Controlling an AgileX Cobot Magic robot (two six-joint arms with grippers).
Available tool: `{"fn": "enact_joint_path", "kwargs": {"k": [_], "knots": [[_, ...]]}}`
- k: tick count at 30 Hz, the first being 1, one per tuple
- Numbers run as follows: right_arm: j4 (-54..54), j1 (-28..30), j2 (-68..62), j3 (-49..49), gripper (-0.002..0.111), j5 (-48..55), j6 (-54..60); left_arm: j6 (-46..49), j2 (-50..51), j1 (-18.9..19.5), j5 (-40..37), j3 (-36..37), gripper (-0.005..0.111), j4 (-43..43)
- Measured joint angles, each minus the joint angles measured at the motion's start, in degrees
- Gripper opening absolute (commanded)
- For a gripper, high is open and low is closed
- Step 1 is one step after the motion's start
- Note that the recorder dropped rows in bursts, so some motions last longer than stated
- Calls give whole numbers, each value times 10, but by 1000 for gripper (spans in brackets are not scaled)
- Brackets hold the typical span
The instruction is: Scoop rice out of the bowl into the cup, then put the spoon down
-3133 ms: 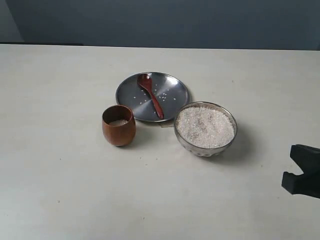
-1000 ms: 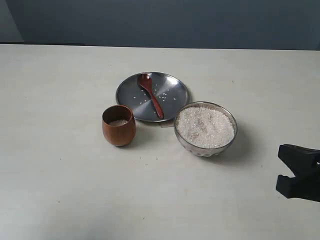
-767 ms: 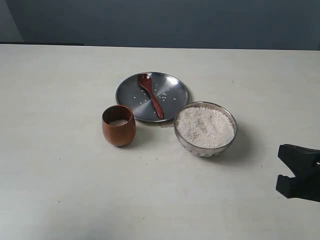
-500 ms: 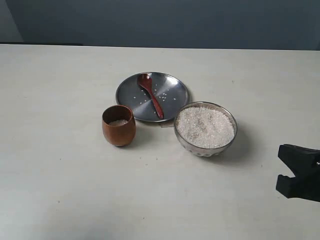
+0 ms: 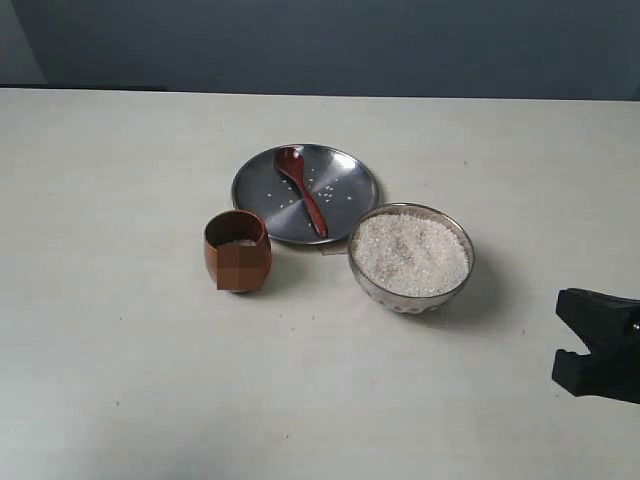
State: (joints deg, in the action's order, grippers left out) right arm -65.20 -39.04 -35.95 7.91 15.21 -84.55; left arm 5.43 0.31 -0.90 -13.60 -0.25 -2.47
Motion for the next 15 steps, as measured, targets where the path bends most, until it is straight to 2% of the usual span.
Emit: {"fn": "enact_joint_path", "kwargs": {"k": [15], "knots": [[0,0,0,0,0,0,-2,-14,0,0,-3,0,0,25]]}}
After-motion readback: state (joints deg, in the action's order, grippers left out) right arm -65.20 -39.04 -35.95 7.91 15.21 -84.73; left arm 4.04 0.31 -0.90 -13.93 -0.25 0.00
